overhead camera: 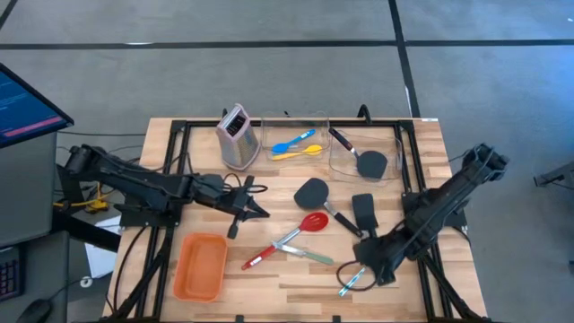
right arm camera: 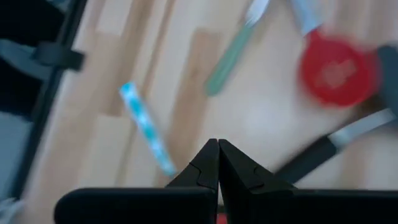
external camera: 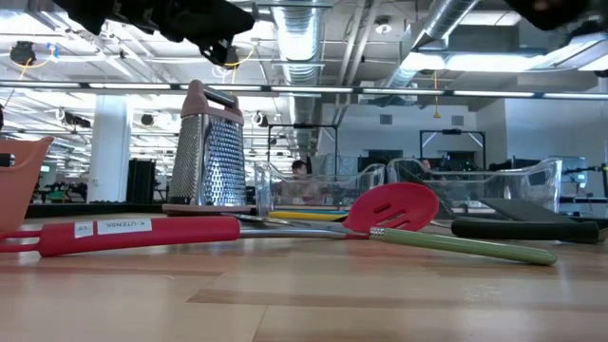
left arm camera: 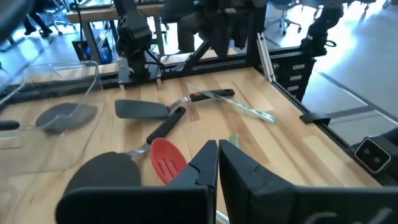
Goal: Pick & Place Kitchen Items
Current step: Put the blue knife into the orange bin
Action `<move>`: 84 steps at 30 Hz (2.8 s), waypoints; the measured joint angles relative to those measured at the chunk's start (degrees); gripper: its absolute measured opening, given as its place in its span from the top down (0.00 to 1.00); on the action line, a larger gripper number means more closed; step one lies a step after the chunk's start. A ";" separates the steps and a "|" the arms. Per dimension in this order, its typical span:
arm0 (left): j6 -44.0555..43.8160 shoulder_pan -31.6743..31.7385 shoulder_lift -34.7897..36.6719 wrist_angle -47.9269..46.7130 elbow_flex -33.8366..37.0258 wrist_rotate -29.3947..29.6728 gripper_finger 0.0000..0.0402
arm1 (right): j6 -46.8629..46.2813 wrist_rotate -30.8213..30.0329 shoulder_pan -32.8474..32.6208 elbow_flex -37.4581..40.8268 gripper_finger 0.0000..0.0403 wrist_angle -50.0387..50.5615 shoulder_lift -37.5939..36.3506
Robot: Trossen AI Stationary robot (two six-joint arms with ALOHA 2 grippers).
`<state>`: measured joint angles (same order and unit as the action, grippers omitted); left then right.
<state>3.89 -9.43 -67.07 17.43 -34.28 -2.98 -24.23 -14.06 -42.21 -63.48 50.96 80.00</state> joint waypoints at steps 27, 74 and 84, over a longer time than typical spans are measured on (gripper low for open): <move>-1.85 0.00 -1.92 0.77 0.00 0.00 1.00 | -8.88 12.65 -2.44 0.00 0.56 -0.22 20.69; -1.22 0.02 -1.88 5.46 0.00 0.66 1.00 | -0.83 7.52 2.31 -11.07 0.97 15.60 25.92; -1.19 2.17 -1.88 6.81 0.00 5.58 1.00 | -1.12 -10.53 2.90 -12.20 0.97 13.04 10.20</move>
<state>2.70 -7.26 -68.95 24.24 -34.28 2.59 -25.34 -24.59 -39.31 -75.68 64.00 90.20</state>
